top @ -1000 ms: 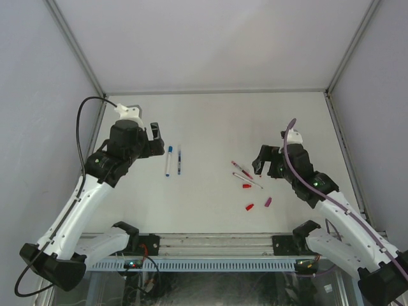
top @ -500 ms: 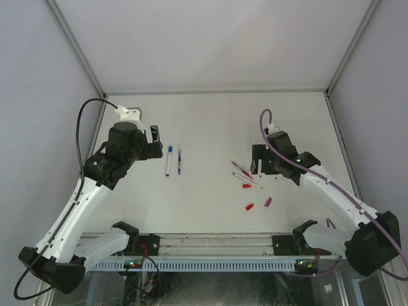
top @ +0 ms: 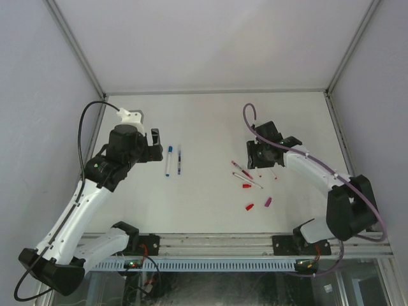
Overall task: Insert the pens into the pen caps
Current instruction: Pick up the pen from the center of the board.
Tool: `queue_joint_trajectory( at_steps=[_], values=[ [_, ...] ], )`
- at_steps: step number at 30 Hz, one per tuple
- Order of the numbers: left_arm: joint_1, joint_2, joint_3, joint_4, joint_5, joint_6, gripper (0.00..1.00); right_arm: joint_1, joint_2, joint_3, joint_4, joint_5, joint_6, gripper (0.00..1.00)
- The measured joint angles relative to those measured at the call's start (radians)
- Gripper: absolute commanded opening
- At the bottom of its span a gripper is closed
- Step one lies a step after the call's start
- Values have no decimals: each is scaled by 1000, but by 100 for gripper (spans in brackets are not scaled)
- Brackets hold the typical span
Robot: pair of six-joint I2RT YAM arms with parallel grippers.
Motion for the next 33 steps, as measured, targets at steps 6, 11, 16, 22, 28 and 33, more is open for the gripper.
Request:
queue_joint_trajectory(
  at_steps=[6, 11, 16, 22, 28, 33],
  values=[
    [0, 0, -3, 0, 0, 1, 98, 37, 132, 100, 11, -17, -39, 41],
    [0, 0, -3, 0, 0, 2, 97, 75, 188, 112, 11, -36, -71, 42],
    [0, 4, -3, 0, 0, 2, 97, 105, 245, 131, -13, -50, -109, 39],
    [0, 6, -3, 0, 6, 3, 96, 111, 271, 150, -12, -38, -114, 32],
    [0, 6, -3, 0, 19, 3, 96, 69, 273, 176, -12, -23, -111, 29],
    [0, 6, -3, 0, 27, 3, 96, 43, 286, 190, -11, -19, -114, 29]
  ],
)
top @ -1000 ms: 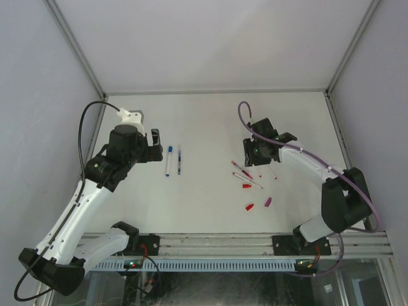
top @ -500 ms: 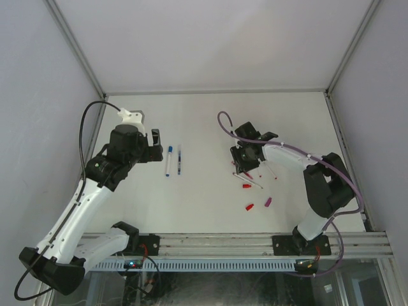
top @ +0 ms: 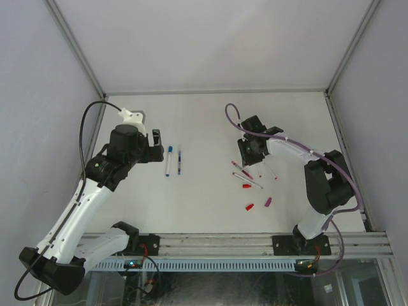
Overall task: Insert the pens into the pen caps
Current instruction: Pick up the pen from the center of the board.
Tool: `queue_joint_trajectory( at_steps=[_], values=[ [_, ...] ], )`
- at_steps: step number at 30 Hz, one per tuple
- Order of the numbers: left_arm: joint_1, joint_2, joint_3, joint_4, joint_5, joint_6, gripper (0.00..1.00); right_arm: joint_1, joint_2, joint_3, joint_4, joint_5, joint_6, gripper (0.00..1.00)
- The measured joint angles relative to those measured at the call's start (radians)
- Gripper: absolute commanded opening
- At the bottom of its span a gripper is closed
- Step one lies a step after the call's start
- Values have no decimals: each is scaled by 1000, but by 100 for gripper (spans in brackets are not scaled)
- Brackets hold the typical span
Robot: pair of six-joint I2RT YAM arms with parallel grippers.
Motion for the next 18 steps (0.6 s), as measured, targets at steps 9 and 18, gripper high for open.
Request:
queue_joint_trajectory(
  at_steps=[9, 18],
  values=[
    [0, 13, 0, 0, 7, 0, 95, 20, 60, 21, -8, -16, -19, 27],
    [0, 16, 0, 0, 7, 2, 95, 35, 163, 179, -8, -23, -42, 26]
  ],
)
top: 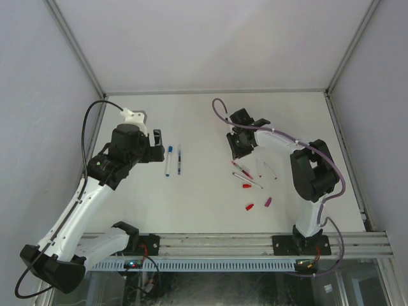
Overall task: Insert the pens into the pen caps
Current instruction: Pick up the pen from the center of the board.
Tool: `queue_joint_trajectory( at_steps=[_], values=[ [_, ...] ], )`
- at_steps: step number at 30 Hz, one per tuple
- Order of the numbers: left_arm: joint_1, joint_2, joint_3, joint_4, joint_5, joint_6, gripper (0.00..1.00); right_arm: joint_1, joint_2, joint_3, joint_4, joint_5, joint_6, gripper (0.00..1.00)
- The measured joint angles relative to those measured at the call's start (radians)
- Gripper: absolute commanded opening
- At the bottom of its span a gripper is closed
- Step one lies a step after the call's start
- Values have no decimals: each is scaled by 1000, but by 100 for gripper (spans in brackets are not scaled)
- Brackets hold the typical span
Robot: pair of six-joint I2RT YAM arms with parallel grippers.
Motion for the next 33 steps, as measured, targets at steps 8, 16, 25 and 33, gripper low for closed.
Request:
queue_joint_trajectory(
  at_steps=[8, 16, 25, 33],
  values=[
    [0, 0, 0, 0, 0, 6, 95, 6, 101, 85, -17, 1, -24, 26],
    [1, 0, 0, 0, 0, 6, 95, 19, 164, 102, -44, 14, -41, 25],
    [8, 0, 0, 0, 0, 6, 95, 28, 177, 106, -55, 43, -58, 22],
    [10, 0, 0, 0, 0, 6, 95, 40, 187, 120, -68, 70, -74, 13]
  ],
)
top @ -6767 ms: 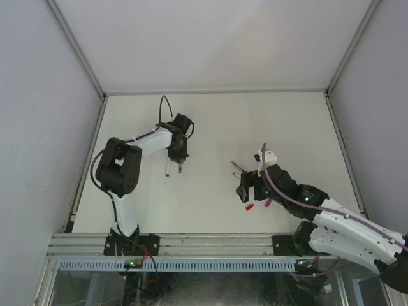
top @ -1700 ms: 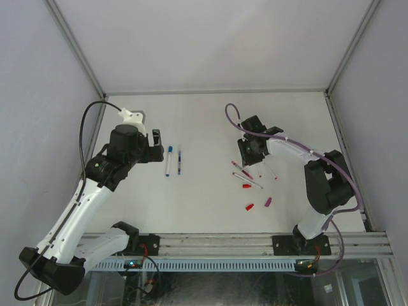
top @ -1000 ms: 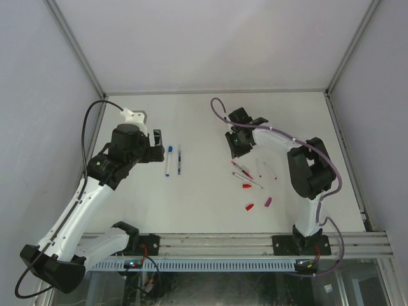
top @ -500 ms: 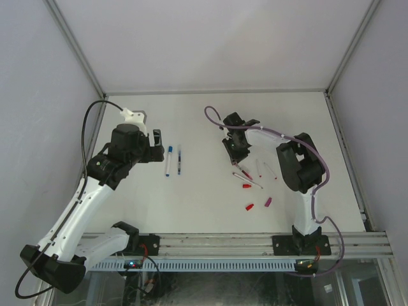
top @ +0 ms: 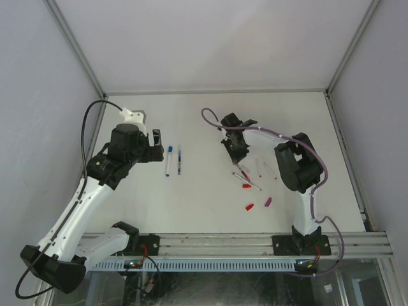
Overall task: Insert the pens into the pen caps
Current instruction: Pick up the pen from the center of the board.
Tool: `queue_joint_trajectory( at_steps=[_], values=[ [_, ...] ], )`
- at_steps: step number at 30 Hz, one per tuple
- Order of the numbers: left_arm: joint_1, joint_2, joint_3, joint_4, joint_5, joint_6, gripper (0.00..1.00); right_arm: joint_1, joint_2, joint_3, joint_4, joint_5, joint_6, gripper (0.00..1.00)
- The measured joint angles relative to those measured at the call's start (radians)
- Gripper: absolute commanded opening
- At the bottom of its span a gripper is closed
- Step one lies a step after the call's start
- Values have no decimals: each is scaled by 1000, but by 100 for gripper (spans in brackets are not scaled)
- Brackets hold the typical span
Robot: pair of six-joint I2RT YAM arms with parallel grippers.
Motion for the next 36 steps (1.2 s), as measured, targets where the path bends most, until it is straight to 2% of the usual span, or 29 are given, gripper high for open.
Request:
queue_joint_trajectory(
  at_steps=[6, 19, 27, 32, 36],
  values=[
    [2, 0, 0, 0, 0, 0, 95, 0, 1, 1, 0, 2, -7, 6],
    [18, -5, -2, 3, 8, -1, 100, 8, -46, 1, -17, -2, -8, 3],
    [32, -63, -38, 50, 67, -27, 100, 14, -250, -40, 3, -50, 13, 0],
    [19, -135, -130, 152, 141, -100, 100, 12, -409, -165, 95, -147, 91, 0],
    [-60, -204, -242, 264, 180, -162, 100, 18, -530, -291, 221, -209, 182, 0]
  ],
)
